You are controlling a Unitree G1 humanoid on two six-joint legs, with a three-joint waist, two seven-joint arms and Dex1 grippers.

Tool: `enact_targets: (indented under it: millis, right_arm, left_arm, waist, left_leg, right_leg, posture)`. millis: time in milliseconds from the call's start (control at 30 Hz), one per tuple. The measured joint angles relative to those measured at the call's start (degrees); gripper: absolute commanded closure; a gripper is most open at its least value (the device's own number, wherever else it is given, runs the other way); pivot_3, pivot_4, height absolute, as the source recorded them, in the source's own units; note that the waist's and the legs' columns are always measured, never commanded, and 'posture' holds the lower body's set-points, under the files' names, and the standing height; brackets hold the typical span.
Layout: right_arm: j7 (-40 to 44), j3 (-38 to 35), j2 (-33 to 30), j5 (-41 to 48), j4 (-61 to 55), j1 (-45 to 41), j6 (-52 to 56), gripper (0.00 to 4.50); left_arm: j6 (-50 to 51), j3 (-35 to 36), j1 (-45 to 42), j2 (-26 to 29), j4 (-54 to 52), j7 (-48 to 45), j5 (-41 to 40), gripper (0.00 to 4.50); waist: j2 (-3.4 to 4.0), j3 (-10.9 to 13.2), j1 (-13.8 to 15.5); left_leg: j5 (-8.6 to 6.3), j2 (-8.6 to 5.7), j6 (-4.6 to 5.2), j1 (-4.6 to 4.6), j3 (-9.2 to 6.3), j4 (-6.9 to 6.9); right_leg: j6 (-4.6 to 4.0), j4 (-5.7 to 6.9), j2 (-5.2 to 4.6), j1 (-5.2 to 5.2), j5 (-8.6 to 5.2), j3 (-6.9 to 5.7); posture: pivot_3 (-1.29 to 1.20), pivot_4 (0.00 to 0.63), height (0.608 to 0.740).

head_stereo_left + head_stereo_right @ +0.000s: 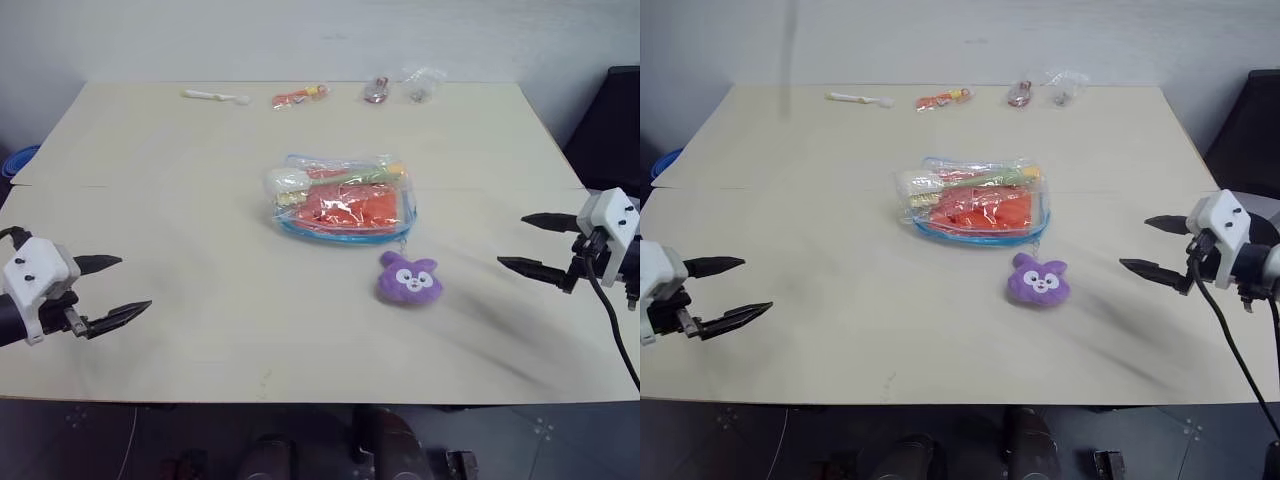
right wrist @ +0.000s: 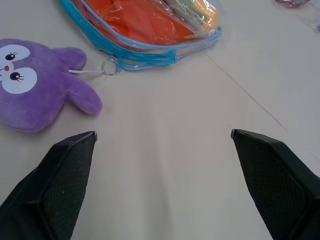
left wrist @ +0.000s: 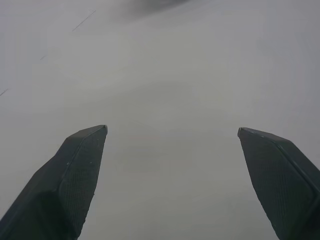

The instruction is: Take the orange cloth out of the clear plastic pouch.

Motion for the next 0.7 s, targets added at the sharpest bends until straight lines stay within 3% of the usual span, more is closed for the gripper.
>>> enact_targets:
  millis: [700]
  right_arm:
    - [-0.45, -0.01, 0.04, 1.10, 0.05, 0.24, 0.49, 0.00]
  left_arm:
    - [1.28, -0.41, -0.61, 0.00, 1.92, -0.05, 0.56, 0.04]
  waist:
    - [0.00, 0.00, 0.01]
  left_leg:
    - [-0.02, 0.01, 0.01, 0.00, 0.06, 0.01]
  right_leg:
    - [0.00, 0.03, 0.01, -0.04, 0.00, 0.04]
  posture:
    - [0.00, 0.150, 0.740]
